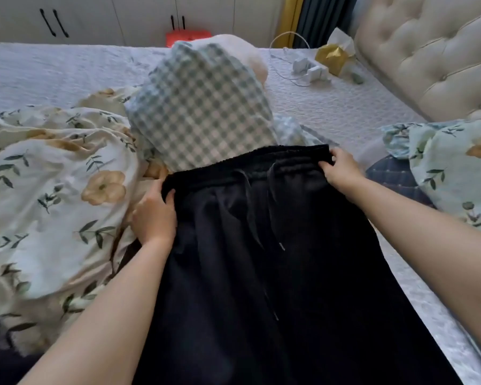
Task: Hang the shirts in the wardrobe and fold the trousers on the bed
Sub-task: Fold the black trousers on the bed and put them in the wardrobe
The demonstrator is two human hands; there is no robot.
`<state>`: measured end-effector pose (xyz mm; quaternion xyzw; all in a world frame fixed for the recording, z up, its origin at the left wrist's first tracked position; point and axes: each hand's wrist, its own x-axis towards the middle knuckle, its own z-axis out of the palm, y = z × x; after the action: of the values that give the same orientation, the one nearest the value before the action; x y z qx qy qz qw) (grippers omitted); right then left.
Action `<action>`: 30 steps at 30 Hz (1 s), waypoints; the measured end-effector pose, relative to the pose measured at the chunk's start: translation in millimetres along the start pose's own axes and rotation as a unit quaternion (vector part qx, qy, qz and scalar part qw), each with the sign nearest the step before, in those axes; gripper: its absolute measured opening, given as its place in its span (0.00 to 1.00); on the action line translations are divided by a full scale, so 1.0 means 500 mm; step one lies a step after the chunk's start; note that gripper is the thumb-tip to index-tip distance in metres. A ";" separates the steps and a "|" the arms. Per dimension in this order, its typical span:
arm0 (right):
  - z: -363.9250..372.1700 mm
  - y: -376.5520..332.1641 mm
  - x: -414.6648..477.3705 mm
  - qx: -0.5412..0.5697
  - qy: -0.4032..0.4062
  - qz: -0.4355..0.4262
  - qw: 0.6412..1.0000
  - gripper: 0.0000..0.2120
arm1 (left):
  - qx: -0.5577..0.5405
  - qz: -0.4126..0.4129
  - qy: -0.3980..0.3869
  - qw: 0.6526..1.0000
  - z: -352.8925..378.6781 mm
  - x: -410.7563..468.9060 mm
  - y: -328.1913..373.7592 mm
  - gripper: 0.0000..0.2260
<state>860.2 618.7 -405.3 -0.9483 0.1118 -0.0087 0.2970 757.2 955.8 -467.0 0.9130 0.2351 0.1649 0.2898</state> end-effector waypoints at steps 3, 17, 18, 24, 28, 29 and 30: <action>0.049 0.024 0.031 0.000 0.017 0.013 1.000 0.16 | 0.011 0.027 0.023 0.999 0.029 0.012 -0.010 0.17; 0.065 0.045 0.036 -0.010 0.007 0.024 1.000 0.17 | 0.119 0.000 -0.079 0.990 -0.009 0.071 0.036 0.18; 0.057 0.046 0.033 -0.017 -0.020 0.028 0.999 0.19 | 0.143 -0.002 -0.092 0.985 -0.026 0.076 0.051 0.18; -0.003 0.073 -0.014 0.041 -0.090 0.079 0.992 0.25 | 0.057 0.276 -0.032 0.959 -0.093 -0.034 0.194 0.21; -0.049 0.101 -0.052 0.080 -0.137 0.113 0.981 0.25 | 0.136 0.317 -0.319 0.883 -0.055 -0.136 0.257 0.26; -0.062 0.105 -0.058 0.086 -0.137 0.112 0.980 0.26 | 0.195 0.295 -0.351 0.867 -0.040 -0.140 0.260 0.27; -0.074 0.105 -0.062 0.091 -0.130 0.107 0.981 0.24 | 0.236 0.287 -0.364 0.854 -0.029 -0.140 0.262 0.28</action>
<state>815.9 562.7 -403.2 -0.8927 0.1718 0.1364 0.3936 736.1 831.1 -387.7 0.9757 -0.1274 -0.1639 0.0702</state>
